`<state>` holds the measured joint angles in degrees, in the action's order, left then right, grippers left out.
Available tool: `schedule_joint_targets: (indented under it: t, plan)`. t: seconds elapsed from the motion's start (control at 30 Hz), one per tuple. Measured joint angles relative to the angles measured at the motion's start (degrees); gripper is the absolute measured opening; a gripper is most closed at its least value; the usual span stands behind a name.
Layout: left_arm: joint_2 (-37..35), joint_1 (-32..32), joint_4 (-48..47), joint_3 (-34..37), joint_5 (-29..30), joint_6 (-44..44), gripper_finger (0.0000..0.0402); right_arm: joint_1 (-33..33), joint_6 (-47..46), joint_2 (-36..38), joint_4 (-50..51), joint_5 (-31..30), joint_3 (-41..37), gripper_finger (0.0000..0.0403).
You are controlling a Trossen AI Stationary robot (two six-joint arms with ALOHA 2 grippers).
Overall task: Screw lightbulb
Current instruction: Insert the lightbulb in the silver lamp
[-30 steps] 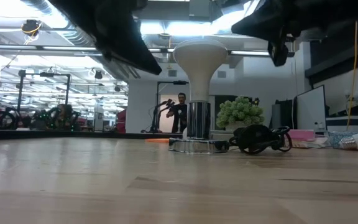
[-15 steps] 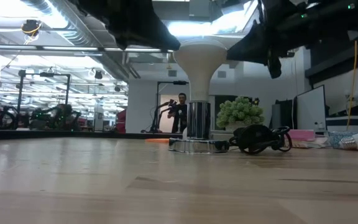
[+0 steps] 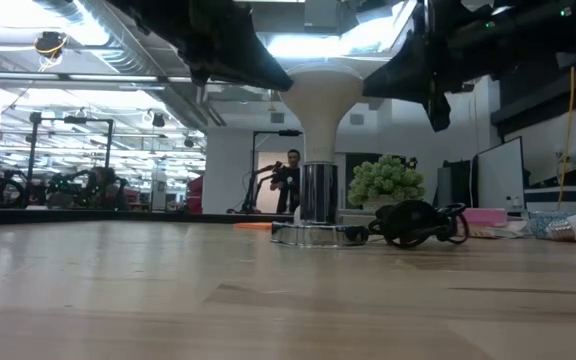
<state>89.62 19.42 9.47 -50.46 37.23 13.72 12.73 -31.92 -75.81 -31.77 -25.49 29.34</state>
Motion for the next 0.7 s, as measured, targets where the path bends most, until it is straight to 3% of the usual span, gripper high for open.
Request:
schedule_joint_targets:
  t: [0.7]
  plan:
    - [0.0,-0.2,-3.5,0.1,6.9,1.1,0.0001,1.3,-7.4,-1.1,-1.0,5.8,-0.1,0.0005]
